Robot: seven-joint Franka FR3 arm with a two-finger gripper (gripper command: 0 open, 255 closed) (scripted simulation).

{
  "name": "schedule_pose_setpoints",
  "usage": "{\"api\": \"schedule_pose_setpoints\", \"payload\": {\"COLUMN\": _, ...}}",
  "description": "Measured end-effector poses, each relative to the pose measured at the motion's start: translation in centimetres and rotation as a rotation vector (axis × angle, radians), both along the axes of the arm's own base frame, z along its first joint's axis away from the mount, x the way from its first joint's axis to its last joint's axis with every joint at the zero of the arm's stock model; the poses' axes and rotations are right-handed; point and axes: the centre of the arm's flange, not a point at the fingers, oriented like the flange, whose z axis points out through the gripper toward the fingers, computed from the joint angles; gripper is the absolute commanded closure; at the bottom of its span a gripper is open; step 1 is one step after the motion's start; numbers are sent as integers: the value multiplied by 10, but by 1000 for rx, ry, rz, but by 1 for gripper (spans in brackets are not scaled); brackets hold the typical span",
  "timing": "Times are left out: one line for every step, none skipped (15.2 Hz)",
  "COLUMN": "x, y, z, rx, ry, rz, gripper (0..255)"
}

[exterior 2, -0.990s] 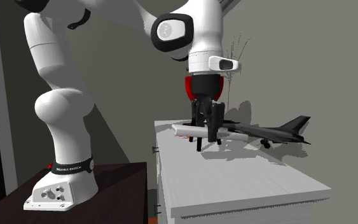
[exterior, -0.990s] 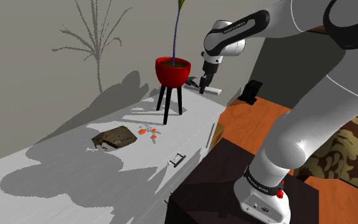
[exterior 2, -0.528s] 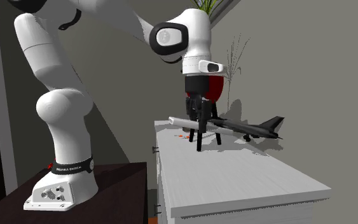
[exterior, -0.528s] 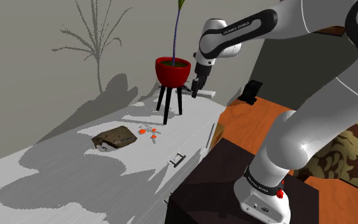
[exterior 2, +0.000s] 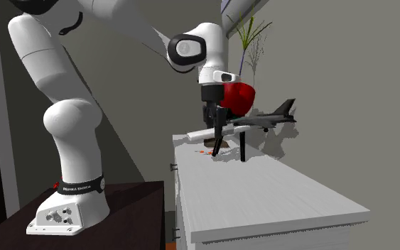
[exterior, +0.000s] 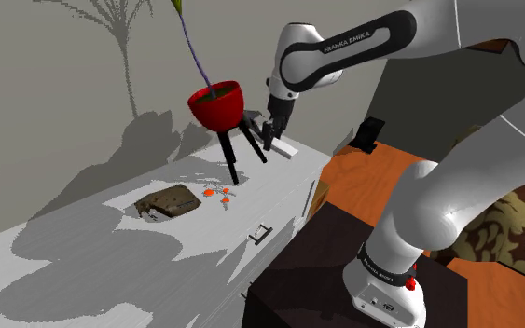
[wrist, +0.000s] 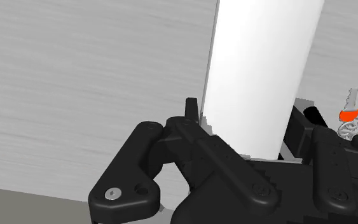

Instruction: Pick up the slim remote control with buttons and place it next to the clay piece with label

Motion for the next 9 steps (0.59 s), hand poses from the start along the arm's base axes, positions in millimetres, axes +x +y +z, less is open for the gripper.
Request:
{"api": "schedule_pose_setpoints", "payload": {"x": -2, "y": 14, "z": 4, "rx": 0, "ry": -1, "rz": 1, "gripper": 255}}
{"api": "schedule_pose_setpoints", "payload": {"x": -1, "y": 22, "z": 0, "rx": -2, "ry": 3, "rz": -2, "gripper": 255}}
{"api": "schedule_pose_setpoints", "payload": {"x": 2, "y": 40, "z": 0, "rx": -1, "ry": 6, "rz": -2, "gripper": 255}}
{"api": "schedule_pose_setpoints", "payload": {"x": -1, "y": 55, "z": -1, "rx": 0, "ry": 1, "rz": 1, "gripper": 255}}
{"api": "schedule_pose_setpoints", "payload": {"x": 0, "y": 72, "z": 1, "rx": 1, "ry": 0, "rz": 1, "gripper": 255}}
{"api": "schedule_pose_setpoints", "payload": {"x": -3, "y": 84, "z": 1, "rx": 1, "ry": 3, "rz": 3, "gripper": 255}}
{"api": "schedule_pose_setpoints", "payload": {"x": -2, "y": 99, "z": -2, "rx": 1, "ry": 6, "rz": 4, "gripper": 255}}
{"api": "schedule_pose_setpoints", "payload": {"x": -1, "y": 112, "z": -3, "rx": 0, "ry": 8, "rz": 4, "gripper": 255}}
{"api": "schedule_pose_setpoints", "payload": {"x": -3, "y": 125, "z": -5, "rx": 1, "ry": 8, "rz": 5, "gripper": 255}}
